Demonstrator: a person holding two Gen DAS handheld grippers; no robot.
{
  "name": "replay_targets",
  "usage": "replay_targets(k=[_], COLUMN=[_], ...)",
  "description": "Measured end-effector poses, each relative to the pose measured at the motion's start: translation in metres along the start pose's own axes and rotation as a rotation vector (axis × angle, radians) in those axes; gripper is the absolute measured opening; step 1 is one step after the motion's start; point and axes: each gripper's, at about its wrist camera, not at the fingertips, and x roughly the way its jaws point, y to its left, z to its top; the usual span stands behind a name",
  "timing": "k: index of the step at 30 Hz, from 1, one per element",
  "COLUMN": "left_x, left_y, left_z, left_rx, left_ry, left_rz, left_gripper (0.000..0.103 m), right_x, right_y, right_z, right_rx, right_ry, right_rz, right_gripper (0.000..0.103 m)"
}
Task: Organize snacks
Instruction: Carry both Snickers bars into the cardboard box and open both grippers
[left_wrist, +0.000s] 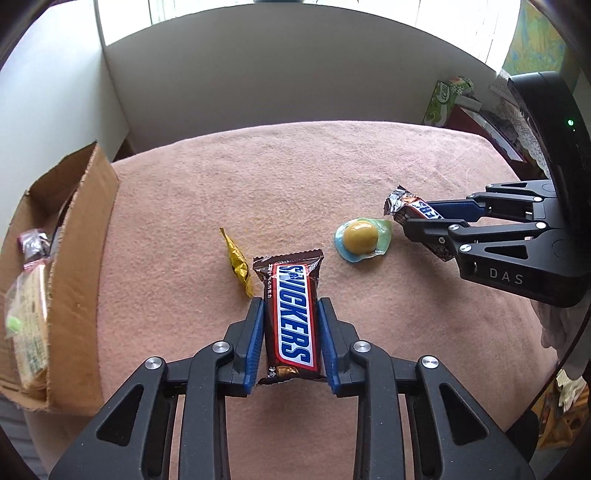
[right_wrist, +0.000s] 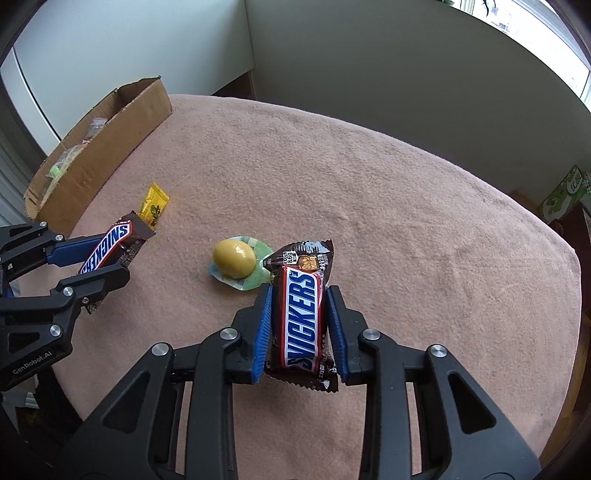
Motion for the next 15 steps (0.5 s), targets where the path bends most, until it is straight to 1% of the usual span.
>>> replay_targets(k=[8,15], left_x=[-0.035,-0.057], left_y=[0.006,0.02], left_z=[-0.011,-0.021], left_rx=[0.008,-0.006], left_ry=[-0.067,-0.114], left_rz=[0.01,-0.009], left_gripper=[0.027,0.027], right_x=[-0.026,-0.047], right_y=[0.018,0.036], right_z=[-0.006,0.001], right_rx=[-0.001,-0.004], right_ry=[-0.037,-0.075], right_rz=[-0.018,0.003], right_gripper=[0.03,0.03])
